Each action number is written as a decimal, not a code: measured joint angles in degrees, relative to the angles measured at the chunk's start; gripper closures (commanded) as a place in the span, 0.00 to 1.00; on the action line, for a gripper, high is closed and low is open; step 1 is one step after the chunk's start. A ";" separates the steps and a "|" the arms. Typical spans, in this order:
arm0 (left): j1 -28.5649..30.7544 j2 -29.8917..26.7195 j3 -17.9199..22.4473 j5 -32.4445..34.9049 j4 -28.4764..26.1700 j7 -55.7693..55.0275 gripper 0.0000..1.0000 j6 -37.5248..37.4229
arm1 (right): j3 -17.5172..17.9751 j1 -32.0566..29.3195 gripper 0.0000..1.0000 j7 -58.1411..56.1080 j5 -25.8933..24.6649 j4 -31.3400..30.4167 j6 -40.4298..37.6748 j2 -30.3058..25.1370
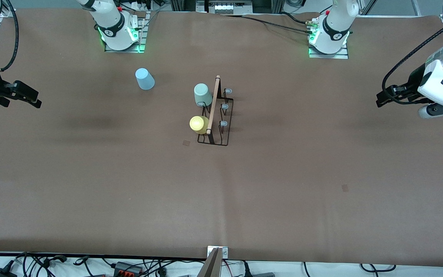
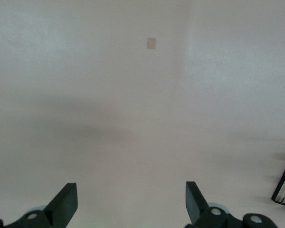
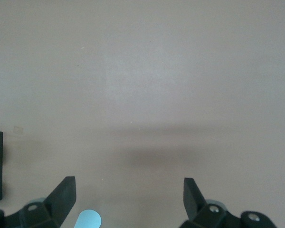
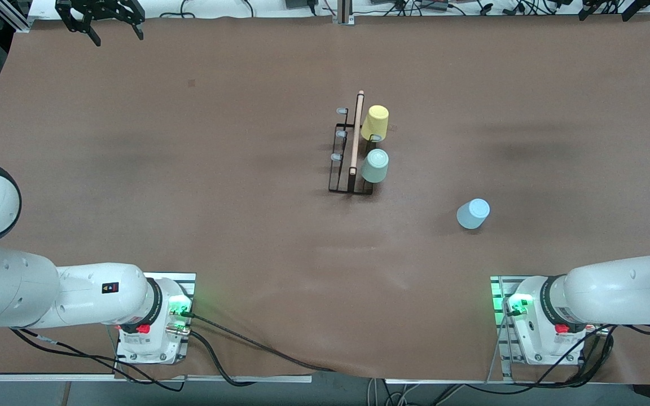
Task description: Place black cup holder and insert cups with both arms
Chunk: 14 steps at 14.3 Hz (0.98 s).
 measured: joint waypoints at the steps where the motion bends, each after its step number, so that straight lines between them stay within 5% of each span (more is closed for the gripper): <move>1: 0.00 0.00 0.00 0.00 0.01 0.00 0.00 0.00 | 0.01 0.00 0.00 0.00 0.00 -0.01 -0.24 0.00; 14: 0.00 0.02 -0.08 0.00 0.05 0.00 0.00 0.00 | 0.01 0.00 0.00 -0.20 0.00 -0.05 -2.01 0.00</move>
